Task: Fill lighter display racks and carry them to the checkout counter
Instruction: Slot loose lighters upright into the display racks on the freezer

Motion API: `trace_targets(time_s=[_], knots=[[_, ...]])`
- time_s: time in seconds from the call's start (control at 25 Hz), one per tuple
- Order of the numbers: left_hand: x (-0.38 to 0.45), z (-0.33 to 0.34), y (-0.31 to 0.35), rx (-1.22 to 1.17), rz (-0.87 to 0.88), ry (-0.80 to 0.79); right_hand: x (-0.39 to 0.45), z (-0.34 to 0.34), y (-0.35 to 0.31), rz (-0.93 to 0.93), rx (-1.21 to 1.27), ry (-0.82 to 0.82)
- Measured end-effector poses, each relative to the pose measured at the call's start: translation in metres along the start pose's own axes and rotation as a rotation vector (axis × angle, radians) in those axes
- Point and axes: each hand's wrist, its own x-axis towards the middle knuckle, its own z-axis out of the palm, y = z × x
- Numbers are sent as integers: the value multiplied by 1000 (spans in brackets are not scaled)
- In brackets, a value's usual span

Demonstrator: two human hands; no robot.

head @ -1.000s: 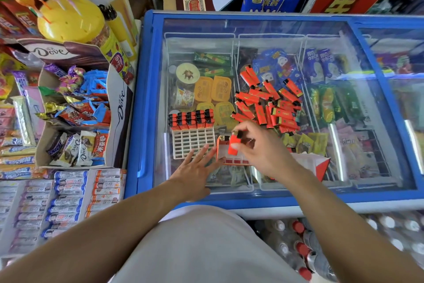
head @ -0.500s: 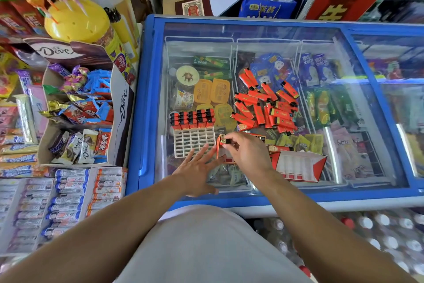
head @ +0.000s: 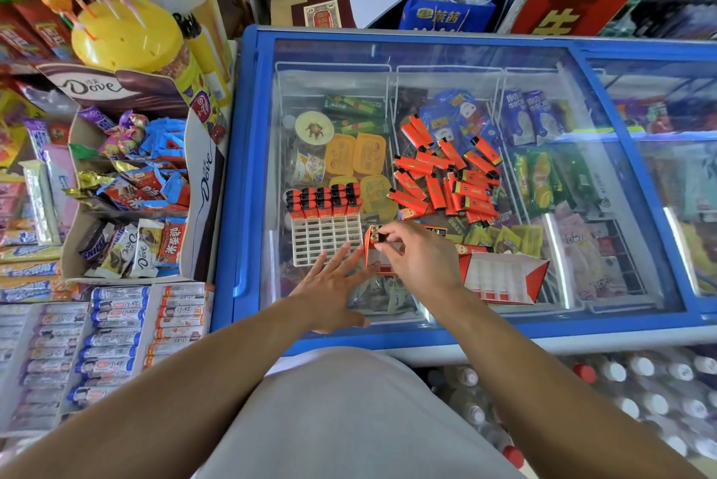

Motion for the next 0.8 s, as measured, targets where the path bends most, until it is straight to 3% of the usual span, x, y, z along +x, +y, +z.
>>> trace_targets(time_s=[0.12,0.36,0.6,0.72,0.8], knots=[[-1,0,0,3,0,-7,14,-10,6,56,75,83],[-1,4,-3,-1,15,-6,98,0,56,276,-44,-348],[-7,11,-10,-26,53,12,125,22,55,214,-265,-456],[-9,11,-10,-41,53,19,122,12,46,182,-254,-442],[-9,11,-10,-41,53,20,110,-9,34,174,-100,-308]])
